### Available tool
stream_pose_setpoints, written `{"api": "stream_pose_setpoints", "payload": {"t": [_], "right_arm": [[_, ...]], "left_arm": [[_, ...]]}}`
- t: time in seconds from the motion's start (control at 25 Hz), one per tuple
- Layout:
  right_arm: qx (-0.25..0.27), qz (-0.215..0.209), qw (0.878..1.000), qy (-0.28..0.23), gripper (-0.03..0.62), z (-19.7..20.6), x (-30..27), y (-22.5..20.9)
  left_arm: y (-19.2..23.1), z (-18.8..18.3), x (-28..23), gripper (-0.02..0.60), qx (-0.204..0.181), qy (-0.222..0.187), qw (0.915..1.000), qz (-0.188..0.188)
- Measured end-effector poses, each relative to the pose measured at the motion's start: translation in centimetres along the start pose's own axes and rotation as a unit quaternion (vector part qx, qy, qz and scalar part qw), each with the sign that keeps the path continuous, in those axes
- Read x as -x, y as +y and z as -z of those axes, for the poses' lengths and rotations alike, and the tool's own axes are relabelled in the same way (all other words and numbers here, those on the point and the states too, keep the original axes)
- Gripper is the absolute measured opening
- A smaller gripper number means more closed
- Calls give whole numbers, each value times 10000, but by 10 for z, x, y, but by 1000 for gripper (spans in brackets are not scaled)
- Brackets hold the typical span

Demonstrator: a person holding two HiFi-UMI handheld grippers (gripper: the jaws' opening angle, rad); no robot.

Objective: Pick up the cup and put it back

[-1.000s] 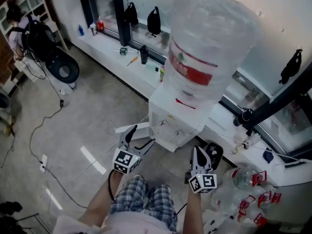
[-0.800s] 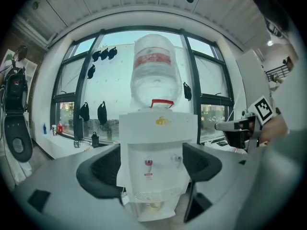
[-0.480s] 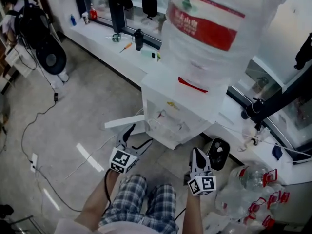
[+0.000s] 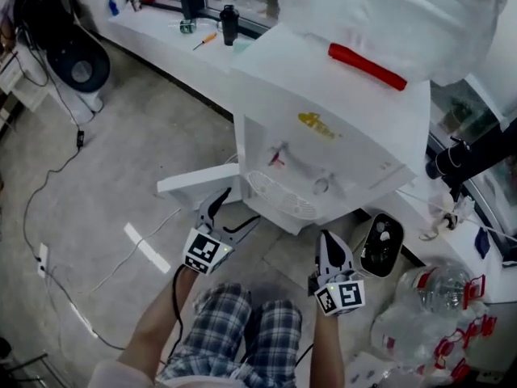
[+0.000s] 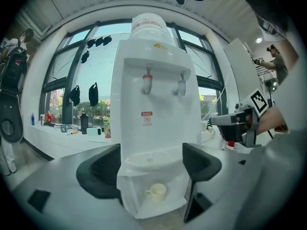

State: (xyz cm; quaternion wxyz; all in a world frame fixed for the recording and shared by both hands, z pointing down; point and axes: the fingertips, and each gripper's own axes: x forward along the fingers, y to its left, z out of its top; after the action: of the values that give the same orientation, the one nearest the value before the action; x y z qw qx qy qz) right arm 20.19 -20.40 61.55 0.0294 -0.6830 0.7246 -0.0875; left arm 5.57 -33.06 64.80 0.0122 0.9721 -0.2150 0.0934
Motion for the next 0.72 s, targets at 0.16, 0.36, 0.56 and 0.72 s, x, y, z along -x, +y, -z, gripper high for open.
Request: {"api": "stream_pose_setpoints", "payload": {"t": [0.16,0.36,0.56,0.72], "right_arm": [[125,-92,9999,-16,17,55,-8,-7],[206,-89,9997,-16,17,125,-9,-28],[303,-98,9995,-67,17,185,-14,-46],[345,-209,9992,-64,17,222,-23,-46]], "left_arm": [[1,58,-19,390,-60,-23,9999,102],[6,131,-41,390,-1,-44,9999,101],[1,181,-65,390,-86,-185,9995,233],[-7,214,-80,390,-73,-197,9994,286]]}}
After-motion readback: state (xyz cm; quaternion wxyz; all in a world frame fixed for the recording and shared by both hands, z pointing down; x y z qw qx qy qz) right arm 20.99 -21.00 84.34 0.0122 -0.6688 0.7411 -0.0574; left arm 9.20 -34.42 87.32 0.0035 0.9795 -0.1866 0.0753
